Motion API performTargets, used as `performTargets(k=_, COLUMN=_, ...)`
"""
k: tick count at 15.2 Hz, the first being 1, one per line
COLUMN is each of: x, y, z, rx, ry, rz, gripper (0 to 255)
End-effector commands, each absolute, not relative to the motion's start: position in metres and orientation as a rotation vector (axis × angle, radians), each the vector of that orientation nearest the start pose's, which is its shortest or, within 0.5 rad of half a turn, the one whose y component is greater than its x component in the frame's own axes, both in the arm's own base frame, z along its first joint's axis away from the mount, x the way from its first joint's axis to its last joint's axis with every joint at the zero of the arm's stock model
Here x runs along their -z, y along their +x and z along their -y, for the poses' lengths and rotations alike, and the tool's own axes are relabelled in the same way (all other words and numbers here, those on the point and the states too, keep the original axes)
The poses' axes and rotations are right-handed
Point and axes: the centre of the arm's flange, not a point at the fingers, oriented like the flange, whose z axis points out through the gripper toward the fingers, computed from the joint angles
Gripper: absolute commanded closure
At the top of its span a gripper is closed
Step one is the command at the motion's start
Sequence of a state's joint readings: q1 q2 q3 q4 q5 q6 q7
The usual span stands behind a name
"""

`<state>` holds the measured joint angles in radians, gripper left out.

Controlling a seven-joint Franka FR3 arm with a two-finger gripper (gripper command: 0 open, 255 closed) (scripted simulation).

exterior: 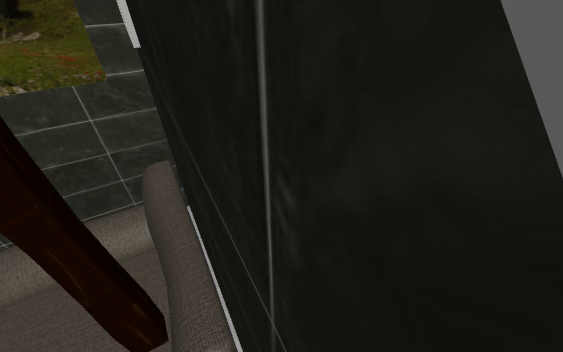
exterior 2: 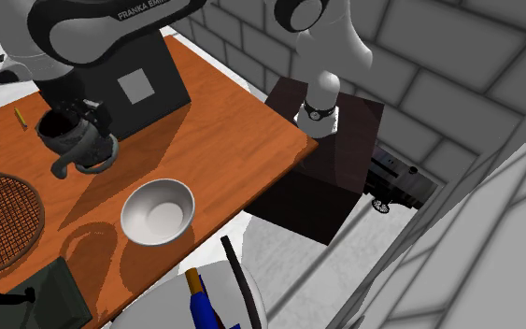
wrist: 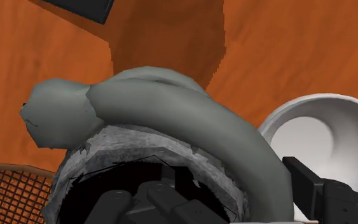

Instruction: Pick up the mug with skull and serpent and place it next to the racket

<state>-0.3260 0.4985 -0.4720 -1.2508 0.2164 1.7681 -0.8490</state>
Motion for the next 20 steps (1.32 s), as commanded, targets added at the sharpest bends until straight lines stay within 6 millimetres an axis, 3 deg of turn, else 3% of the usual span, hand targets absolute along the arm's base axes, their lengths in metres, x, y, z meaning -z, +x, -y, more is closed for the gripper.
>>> performTargets(k=1, x=-0.5, y=0.563, z=0.455, rx=0.077, ry=-3.193, rz=0.121, gripper=255)
performTargets(k=5, x=-0.488, y=0.584, z=0.495, rx=0.077, ry=-3.193, rz=0.121, gripper=255)
performTargets(k=20, x=-0.408, y=0.584, z=0.495, rx=0.077, ry=-3.193, rz=0.121, gripper=255)
